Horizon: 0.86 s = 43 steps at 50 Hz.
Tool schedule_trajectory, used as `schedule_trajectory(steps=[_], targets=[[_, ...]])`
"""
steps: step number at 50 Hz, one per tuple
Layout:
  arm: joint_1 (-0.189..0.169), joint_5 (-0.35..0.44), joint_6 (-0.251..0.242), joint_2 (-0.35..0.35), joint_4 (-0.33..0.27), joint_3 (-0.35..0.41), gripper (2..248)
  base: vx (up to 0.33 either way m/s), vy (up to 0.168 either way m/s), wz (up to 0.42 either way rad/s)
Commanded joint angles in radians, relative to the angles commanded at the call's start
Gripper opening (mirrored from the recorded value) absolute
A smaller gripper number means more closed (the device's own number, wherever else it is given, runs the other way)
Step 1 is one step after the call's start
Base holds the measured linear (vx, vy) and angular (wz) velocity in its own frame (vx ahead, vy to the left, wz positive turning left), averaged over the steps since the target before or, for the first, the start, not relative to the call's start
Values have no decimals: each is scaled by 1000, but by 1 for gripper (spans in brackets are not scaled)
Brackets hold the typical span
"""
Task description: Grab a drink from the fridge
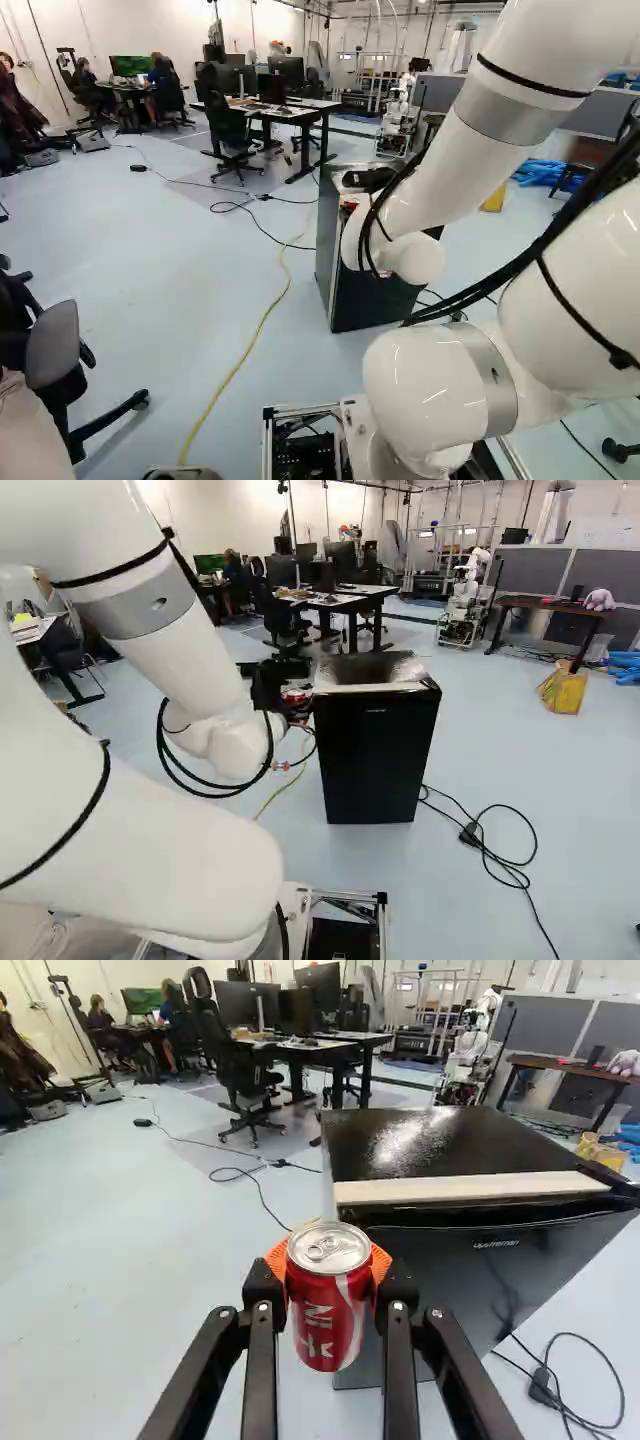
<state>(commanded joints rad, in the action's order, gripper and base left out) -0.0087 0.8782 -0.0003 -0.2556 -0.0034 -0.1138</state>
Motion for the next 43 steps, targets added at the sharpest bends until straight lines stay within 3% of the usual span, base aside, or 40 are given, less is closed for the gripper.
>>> schedule_trajectory(steps=[43], targets=[[9, -6, 0, -24, 3, 27, 97, 0, 0, 0]])
